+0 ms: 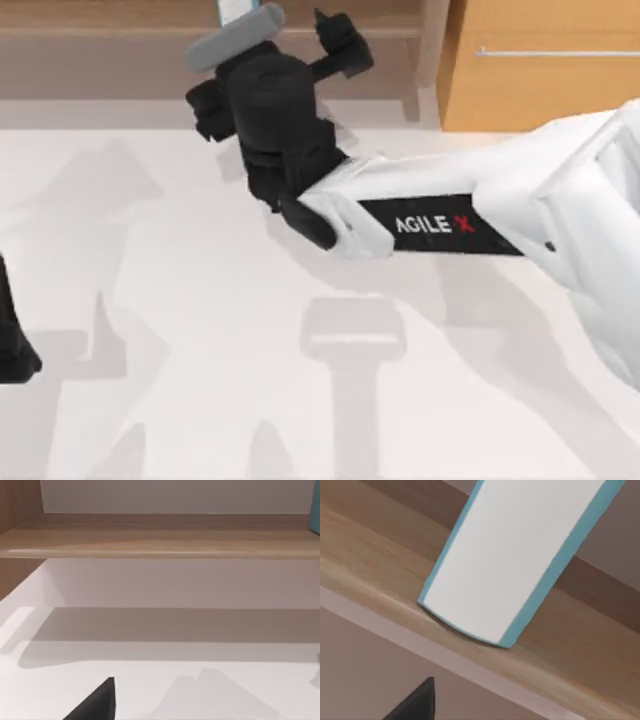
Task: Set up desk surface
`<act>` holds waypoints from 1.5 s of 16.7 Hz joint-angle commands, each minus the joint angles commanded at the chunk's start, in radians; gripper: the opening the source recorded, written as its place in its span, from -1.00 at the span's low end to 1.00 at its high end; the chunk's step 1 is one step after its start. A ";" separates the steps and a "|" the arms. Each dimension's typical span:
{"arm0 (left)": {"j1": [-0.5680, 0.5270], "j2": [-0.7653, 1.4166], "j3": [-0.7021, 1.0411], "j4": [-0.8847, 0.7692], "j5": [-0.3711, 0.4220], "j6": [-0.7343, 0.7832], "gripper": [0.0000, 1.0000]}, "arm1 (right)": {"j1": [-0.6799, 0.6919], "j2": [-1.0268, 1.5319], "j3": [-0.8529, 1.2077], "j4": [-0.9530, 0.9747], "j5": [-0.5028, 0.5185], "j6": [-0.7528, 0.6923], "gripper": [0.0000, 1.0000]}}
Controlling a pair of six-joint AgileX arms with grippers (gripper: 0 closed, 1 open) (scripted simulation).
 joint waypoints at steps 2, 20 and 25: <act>0.000 0.000 0.000 0.000 0.000 0.000 1.00 | 0.013 0.043 0.147 -0.082 0.033 0.125 1.00; 0.000 0.000 0.000 0.000 0.000 0.000 1.00 | 0.009 0.212 0.616 -0.301 0.084 0.410 1.00; 0.000 0.000 0.000 0.000 0.000 0.000 1.00 | -0.002 0.252 0.692 -0.338 0.073 0.409 1.00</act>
